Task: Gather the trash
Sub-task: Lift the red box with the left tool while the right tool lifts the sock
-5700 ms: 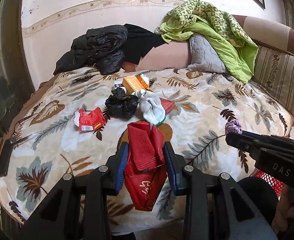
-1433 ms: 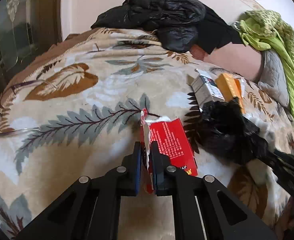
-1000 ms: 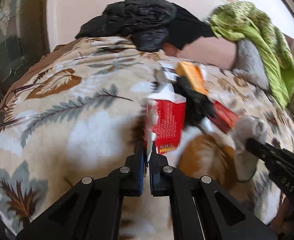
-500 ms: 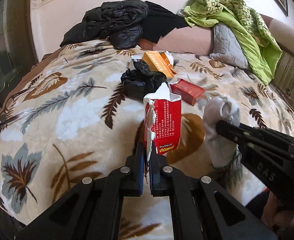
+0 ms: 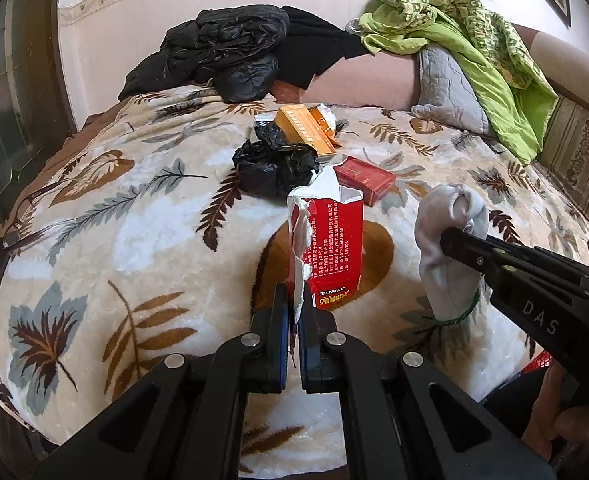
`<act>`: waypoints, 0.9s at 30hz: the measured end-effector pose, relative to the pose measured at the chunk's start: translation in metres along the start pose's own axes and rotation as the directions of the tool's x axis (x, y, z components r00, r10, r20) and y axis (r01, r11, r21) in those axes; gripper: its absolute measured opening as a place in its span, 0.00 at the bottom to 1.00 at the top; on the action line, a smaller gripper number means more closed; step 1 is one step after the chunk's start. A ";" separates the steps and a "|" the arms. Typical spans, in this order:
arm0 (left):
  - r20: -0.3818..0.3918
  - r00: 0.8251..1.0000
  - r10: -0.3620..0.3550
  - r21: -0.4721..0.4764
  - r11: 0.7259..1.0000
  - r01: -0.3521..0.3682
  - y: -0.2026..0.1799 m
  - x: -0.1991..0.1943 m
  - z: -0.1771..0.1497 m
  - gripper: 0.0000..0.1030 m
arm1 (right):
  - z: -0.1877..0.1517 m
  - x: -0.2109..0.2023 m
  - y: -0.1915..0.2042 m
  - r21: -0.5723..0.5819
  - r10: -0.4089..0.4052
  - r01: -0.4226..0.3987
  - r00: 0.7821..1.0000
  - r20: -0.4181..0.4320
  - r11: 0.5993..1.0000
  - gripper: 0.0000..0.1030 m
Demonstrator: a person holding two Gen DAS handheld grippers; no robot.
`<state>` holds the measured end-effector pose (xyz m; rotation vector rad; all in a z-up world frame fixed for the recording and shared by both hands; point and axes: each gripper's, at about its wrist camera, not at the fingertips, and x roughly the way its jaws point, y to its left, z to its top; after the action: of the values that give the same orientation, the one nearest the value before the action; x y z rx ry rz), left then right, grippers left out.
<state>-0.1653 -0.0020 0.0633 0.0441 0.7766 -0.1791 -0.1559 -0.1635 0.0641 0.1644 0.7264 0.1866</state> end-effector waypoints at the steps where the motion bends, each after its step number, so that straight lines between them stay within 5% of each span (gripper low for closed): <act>1: 0.001 1.000 -0.001 0.003 1.000 0.001 -0.001 -0.001 0.000 0.04 | -0.001 -0.002 -0.001 0.004 0.001 -0.001 1.000 0.001 1.000 0.17; 17: 0.031 0.999 -0.014 0.058 0.998 0.012 -0.022 -0.012 0.002 0.04 | -0.009 -0.024 -0.011 0.059 0.003 -0.003 1.000 0.012 0.998 0.17; 27: 0.042 0.999 -0.031 0.072 0.997 0.028 -0.028 -0.014 0.004 0.04 | -0.010 -0.037 -0.011 0.026 -0.120 0.120 0.993 0.013 0.992 0.17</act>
<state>-0.1778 -0.0283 0.0768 0.0965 0.7282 -0.2354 -0.1883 -0.1813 0.0784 0.1453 0.7224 0.0616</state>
